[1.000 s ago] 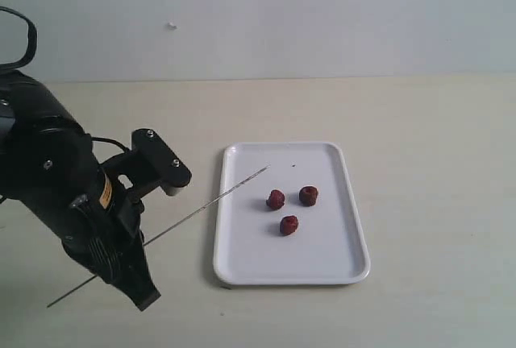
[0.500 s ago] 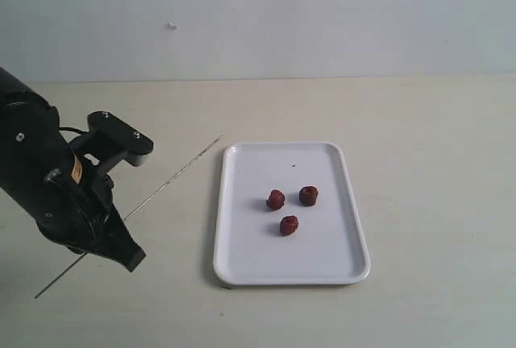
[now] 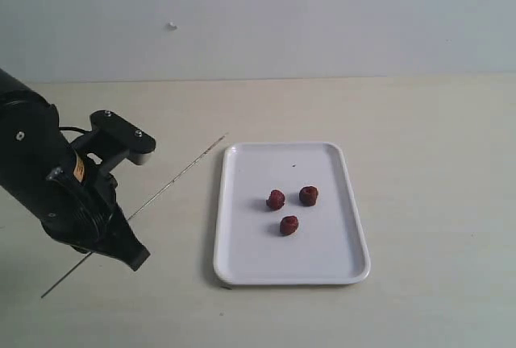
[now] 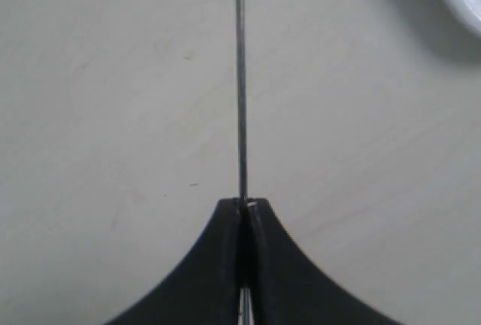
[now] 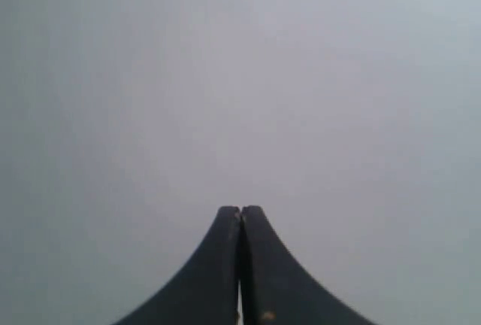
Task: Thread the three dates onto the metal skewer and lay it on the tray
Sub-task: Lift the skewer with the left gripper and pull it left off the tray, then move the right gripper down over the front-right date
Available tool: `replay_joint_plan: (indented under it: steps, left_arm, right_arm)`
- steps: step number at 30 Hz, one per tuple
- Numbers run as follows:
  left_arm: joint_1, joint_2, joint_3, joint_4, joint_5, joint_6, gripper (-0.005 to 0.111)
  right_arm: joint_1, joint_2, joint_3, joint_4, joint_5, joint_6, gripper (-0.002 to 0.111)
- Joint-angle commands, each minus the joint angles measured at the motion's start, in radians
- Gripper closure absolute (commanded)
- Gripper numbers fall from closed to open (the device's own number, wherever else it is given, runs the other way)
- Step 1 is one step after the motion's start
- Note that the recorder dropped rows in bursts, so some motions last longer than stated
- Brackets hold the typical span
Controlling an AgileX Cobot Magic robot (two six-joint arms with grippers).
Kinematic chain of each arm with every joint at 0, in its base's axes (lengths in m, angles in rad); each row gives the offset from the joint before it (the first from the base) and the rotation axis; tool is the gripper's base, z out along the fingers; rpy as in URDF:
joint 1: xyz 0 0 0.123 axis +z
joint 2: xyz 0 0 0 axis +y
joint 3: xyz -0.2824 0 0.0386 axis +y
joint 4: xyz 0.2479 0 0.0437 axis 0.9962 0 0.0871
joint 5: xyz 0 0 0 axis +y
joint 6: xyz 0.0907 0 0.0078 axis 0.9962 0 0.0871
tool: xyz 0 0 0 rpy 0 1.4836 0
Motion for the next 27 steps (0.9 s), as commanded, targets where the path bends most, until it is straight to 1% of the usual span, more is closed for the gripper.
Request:
replay_joint_plan:
  steps: [1, 2, 4, 7, 9, 12, 13, 15, 16, 18, 19, 21, 22, 23, 24, 25, 27]
  left_arm:
    - [0.003, -0.011, 0.004, -0.013, -0.006, 0.000, 0.107]
    - [0.003, -0.011, 0.009, -0.014, -0.006, 0.000, 0.107]
    - [0.003, -0.011, 0.013, -0.014, -0.006, 0.000, 0.107]
    - [0.003, -0.011, 0.021, -0.014, -0.006, 0.000, 0.107]
    - [0.003, -0.011, 0.021, -0.017, -0.006, 0.000, 0.107]
    - [0.003, -0.011, 0.021, -0.037, -0.015, 0.000, 0.107]
    - [0.003, -0.011, 0.021, -0.037, -0.017, 0.000, 0.107]
    - [0.003, -0.011, 0.021, -0.037, -0.017, 0.000, 0.107]
    - [0.003, -0.011, 0.021, -0.037, -0.017, 0.000, 0.107]
    - [0.003, -0.011, 0.021, -0.037, -0.017, 0.008, 0.107]
    - [0.003, -0.011, 0.021, -0.037, -0.017, 0.008, 0.107]
    - [0.003, -0.011, 0.021, -0.037, -0.017, 0.010, 0.107]
    - [0.003, -0.011, 0.021, -0.037, -0.017, 0.010, 0.107]
    - [0.003, -0.011, 0.021, -0.038, -0.010, 0.012, 0.107]
    - [0.003, -0.011, 0.021, -0.038, 0.000, 0.023, 0.107]
    - [0.003, -0.011, 0.021, -0.038, 0.012, 0.026, 0.107]
    - [0.003, -0.011, 0.021, -0.038, 0.010, 0.031, 0.107]
  right_arm:
    - [-0.003, -0.006, 0.006, 0.056, -0.077, 0.112, 0.108]
    - [-0.003, -0.002, -0.006, 0.108, -0.059, 0.121, 0.108]
    - [-0.003, 0.049, -0.046, 0.155, -0.012, 0.096, 0.108]
    - [-0.003, 0.190, -0.135, 0.167, 0.067, -0.004, 0.108]
    - [-0.003, 0.324, -0.216, 0.164, 0.136, -0.065, 0.108]
    - [-0.003, 0.518, -0.343, 0.071, 0.262, -0.097, 0.108]
    - [-0.003, 0.625, -0.417, 0.008, 0.339, -0.093, 0.108]
    - [-0.003, 0.806, -0.550, -0.009, 0.479, -0.107, 0.108]
    - [-0.003, 0.894, -0.617, -0.009, 0.526, -0.153, 0.108]
    - [-0.003, 1.054, -0.754, -0.009, 0.663, -0.365, 0.108]
    - [-0.003, 1.134, -0.841, 0.002, 0.785, -0.508, 0.108]
    - [-0.003, 1.221, -0.942, 0.094, 0.919, -0.646, 0.108]
    - [-0.003, 1.281, -1.000, 0.186, 1.005, -0.708, 0.108]
    - [0.015, 1.374, -1.072, 0.324, 1.146, -0.834, 0.108]
    - [0.041, 1.428, -1.106, 0.360, 1.235, -0.921, 0.108]
    - [0.085, 1.525, -1.161, 0.364, 1.314, -0.978, 0.108]
    - [0.167, 1.654, -1.238, 0.315, 1.333, -1.008, 0.108]
